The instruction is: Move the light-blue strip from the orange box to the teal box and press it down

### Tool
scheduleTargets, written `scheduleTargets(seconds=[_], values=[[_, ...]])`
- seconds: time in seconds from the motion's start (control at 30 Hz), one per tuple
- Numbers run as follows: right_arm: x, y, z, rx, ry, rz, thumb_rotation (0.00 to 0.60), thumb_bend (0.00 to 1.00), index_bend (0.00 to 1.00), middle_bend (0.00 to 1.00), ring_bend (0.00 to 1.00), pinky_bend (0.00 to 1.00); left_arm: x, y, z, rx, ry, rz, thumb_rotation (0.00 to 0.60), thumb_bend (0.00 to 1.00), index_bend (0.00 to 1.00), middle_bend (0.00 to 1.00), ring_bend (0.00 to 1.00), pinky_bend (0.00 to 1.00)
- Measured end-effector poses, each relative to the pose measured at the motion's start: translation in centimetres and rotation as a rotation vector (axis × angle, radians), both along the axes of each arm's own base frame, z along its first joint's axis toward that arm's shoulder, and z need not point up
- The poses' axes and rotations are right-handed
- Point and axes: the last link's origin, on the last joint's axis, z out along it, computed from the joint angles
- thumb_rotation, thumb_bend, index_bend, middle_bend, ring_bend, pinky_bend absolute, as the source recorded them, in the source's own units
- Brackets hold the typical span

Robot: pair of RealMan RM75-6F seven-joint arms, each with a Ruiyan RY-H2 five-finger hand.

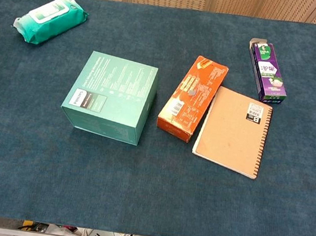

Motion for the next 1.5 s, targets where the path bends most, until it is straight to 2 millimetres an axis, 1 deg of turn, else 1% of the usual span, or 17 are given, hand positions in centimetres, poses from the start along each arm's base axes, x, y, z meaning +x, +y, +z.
scheduleTargets(seconds=[0.2,0.33,0.5,0.57,0.63,0.7,0.77,0.8,0.87,0.9,0.93,1.0,1.07,1.13,1.37,1.5], values=[[0.4,-0.4,0.0,0.013,-0.006,0.023,0.600,0.20,0.34,0.44,0.37,0.42,-0.1,-0.1,0.0,-0.007,-0.001,0.009,0.600,0.36,0.07,0.24,0.22,0.19],[0.9,-0.9,0.2,0.024,-0.012,0.050,0.600,0.20,0.34,0.44,0.37,0.44,0.0,-0.3,0.1,-0.002,-0.003,0.002,0.600,0.36,0.07,0.24,0.22,0.19],[1.6,-2.0,0.1,0.050,-0.029,0.084,0.600,0.19,0.34,0.45,0.37,0.46,0.1,-0.3,0.3,-0.002,-0.003,0.009,0.600,0.36,0.07,0.24,0.22,0.19],[2.0,-2.6,-0.1,0.069,-0.029,0.099,0.600,0.19,0.34,0.47,0.38,0.47,0.2,-0.4,0.3,-0.006,-0.003,0.011,0.600,0.36,0.07,0.24,0.23,0.19],[2.5,-3.2,-0.4,0.090,-0.033,0.116,0.600,0.20,0.34,0.49,0.42,0.50,0.2,-0.4,0.2,-0.009,-0.005,0.012,0.600,0.36,0.07,0.24,0.23,0.19],[3.1,-3.9,-1.0,0.122,-0.039,0.138,0.600,0.20,0.34,0.52,0.48,0.56,0.2,-0.4,0.0,-0.013,-0.010,0.015,0.600,0.36,0.07,0.24,0.23,0.19],[3.8,-4.7,-1.6,0.153,-0.042,0.165,0.600,0.19,0.35,0.58,0.61,0.72,0.2,-0.4,-0.1,-0.017,-0.013,0.018,0.600,0.36,0.07,0.24,0.23,0.19],[4.2,-5.1,-1.8,0.165,-0.040,0.177,0.600,0.19,0.36,0.61,0.64,0.76,0.3,-0.5,-0.2,-0.020,-0.012,0.019,0.600,0.36,0.07,0.24,0.23,0.19],[4.9,-6.0,-2.4,0.192,-0.034,0.201,0.600,0.19,0.39,0.73,0.78,0.92,0.3,-0.5,-0.2,-0.020,-0.013,0.021,0.600,0.36,0.07,0.24,0.23,0.19],[5.1,-6.3,-2.6,0.204,-0.031,0.208,0.600,0.19,0.40,0.78,0.82,0.96,0.3,-0.6,-0.2,-0.017,-0.015,0.022,0.600,0.36,0.07,0.24,0.23,0.19],[5.4,-6.6,-2.8,0.216,-0.028,0.213,0.600,0.19,0.41,0.85,0.89,0.99,0.2,-0.6,-0.2,-0.014,-0.016,0.023,0.600,0.36,0.07,0.24,0.23,0.19],[5.7,-7.3,-3.4,0.250,-0.020,0.214,0.600,0.19,0.42,0.93,0.97,1.00,0.2,-0.7,-0.1,-0.011,-0.018,0.024,0.600,0.36,0.07,0.24,0.23,0.19],[6.3,-8.1,-4.0,0.292,-0.010,0.215,0.600,0.19,0.42,0.99,1.00,1.00,0.2,-0.7,0.0,-0.010,-0.018,0.024,0.600,0.36,0.07,0.24,0.23,0.19],[6.8,-8.9,-4.6,0.328,0.001,0.219,0.600,0.19,0.43,1.00,1.00,1.00,0.2,-0.7,0.1,-0.009,-0.018,0.023,0.600,0.36,0.07,0.24,0.23,0.19],[9.7,-12.0,-7.1,0.436,0.053,0.256,0.600,0.19,0.45,1.00,1.00,1.00,0.0,-0.7,0.1,-0.012,-0.020,0.032,0.600,0.36,0.07,0.24,0.23,0.19],[10.9,-13.1,-8.4,0.468,0.099,0.268,0.600,0.19,0.45,1.00,1.00,1.00,-0.2,-0.7,0.1,-0.013,-0.021,0.043,0.600,0.36,0.07,0.24,0.23,0.19]])
